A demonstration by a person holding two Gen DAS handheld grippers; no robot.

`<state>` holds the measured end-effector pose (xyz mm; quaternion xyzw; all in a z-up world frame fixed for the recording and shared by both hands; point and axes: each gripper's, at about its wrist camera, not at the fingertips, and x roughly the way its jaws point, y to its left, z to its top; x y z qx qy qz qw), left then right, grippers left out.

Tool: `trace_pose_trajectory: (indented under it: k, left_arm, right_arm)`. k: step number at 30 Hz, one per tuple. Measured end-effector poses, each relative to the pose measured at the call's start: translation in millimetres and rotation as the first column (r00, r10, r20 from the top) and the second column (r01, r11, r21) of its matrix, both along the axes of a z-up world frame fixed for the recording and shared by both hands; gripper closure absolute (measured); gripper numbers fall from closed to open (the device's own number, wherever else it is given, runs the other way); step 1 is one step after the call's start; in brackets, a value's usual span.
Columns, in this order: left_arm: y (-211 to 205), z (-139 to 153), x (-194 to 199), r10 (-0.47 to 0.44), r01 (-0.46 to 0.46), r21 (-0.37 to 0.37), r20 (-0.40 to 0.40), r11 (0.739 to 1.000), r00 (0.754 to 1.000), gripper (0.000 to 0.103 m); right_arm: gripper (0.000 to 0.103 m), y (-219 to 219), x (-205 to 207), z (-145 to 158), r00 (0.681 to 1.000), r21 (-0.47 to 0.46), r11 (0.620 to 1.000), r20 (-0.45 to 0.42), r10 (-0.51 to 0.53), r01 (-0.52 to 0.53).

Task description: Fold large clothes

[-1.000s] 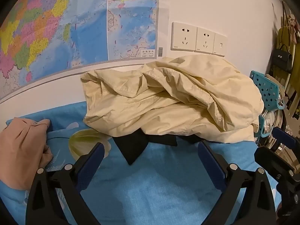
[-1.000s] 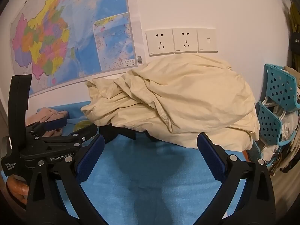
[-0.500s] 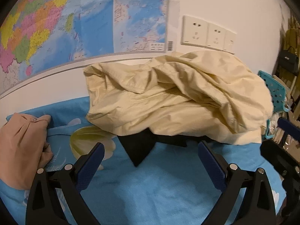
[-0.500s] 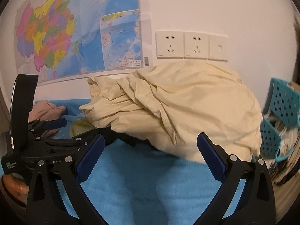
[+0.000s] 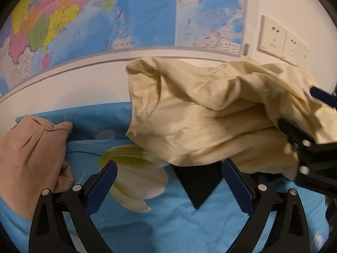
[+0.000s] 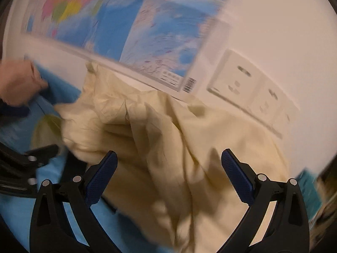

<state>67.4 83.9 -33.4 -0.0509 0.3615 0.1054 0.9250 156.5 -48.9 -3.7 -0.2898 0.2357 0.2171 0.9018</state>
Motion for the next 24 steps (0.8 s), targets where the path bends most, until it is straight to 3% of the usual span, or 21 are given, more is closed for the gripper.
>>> trace_pose_trajectory:
  k: [2, 4, 6, 8, 11, 12, 13, 15, 17, 20, 22, 23, 24]
  left_arm:
    - [5.2, -4.3, 4.6, 0.006, -0.006, 0.001, -0.012, 1.000, 1.000, 0.007]
    - [9.2, -8.7, 8.7, 0.015, -0.015, -0.001, -0.024, 1.000, 1.000, 0.007]
    - [13.3, -12.3, 11.1, 0.016, -0.017, -0.009, -0.034, 1.000, 0.999, 0.007]
    - [18.9, -16.1, 12.2, 0.019, -0.019, -0.015, -0.039, 1.000, 0.999, 0.007]
    - [30.0, -22.8, 14.2, 0.019, -0.020, -0.032, -0.045, 0.999, 0.999, 0.007]
    - [32.2, -24.8, 15.3, 0.017, -0.019, -0.039, -0.049, 0.999, 0.999, 0.007]
    - [33.8, -27.0, 16.4, 0.014, -0.016, -0.046, -0.055, 0.999, 0.998, 0.007]
    - [37.5, -30.7, 19.1, 0.011, -0.015, -0.052, -0.059, 0.999, 0.998, 0.007]
    - [40.6, -34.2, 21.2, 0.015, -0.019, -0.057, -0.065, 0.998, 0.998, 0.007]
    - [46.3, -39.9, 22.5, 0.019, -0.024, -0.070, -0.074, 0.997, 0.997, 0.007]
    - [49.3, -43.3, 22.3, 0.018, -0.025, -0.082, -0.079, 0.996, 0.997, 0.007]
    - [50.4, -44.1, 22.0, 0.017, -0.024, -0.087, -0.079, 0.996, 0.997, 0.007]
    - [51.6, -44.2, 20.6, 0.012, -0.019, -0.094, -0.073, 0.995, 0.997, 0.007]
  right_arm:
    - [0.013, 16.3, 8.1, -8.8, 0.999, -0.080, 0.996, 0.029, 0.036, -0.033]
    - [0.029, 30.9, 16.5, -18.1, 0.996, -0.177, 0.982, 0.058, 0.075, -0.064]
    - [0.073, 35.8, 25.5, -19.5, 0.995, -0.226, 0.971, 0.045, 0.087, -0.075]
    - [0.092, 26.3, 33.8, -3.0, 0.997, -0.184, 0.980, 0.007, 0.077, -0.075]
    - [0.095, -8.5, 40.7, 40.0, 0.996, 0.012, 0.997, -0.051, 0.077, -0.076]
    - [0.090, -19.6, 42.7, 51.6, 0.996, 0.056, 0.997, -0.059, 0.065, -0.062]
    - [0.082, -24.2, 45.1, 55.9, 0.995, 0.068, 0.996, -0.080, 0.056, -0.050]
    - [0.041, -21.4, 44.2, 53.8, 0.993, 0.032, 0.997, -0.089, 0.072, -0.070]
    - [0.025, -6.4, 34.7, 44.1, 0.995, -0.070, 0.993, -0.045, 0.093, -0.096]
    - [0.025, 28.4, 36.7, 20.3, 0.985, -0.170, 0.972, -0.079, 0.152, -0.164]
    - [0.034, 44.5, 40.6, 8.7, 0.985, -0.225, 0.959, -0.072, 0.159, -0.171]
    - [0.052, 49.5, 44.0, 5.2, 0.981, -0.237, 0.953, -0.088, 0.173, -0.189]
    - [0.089, 50.7, 47.8, 5.9, 0.978, -0.225, 0.954, -0.114, 0.177, -0.199]
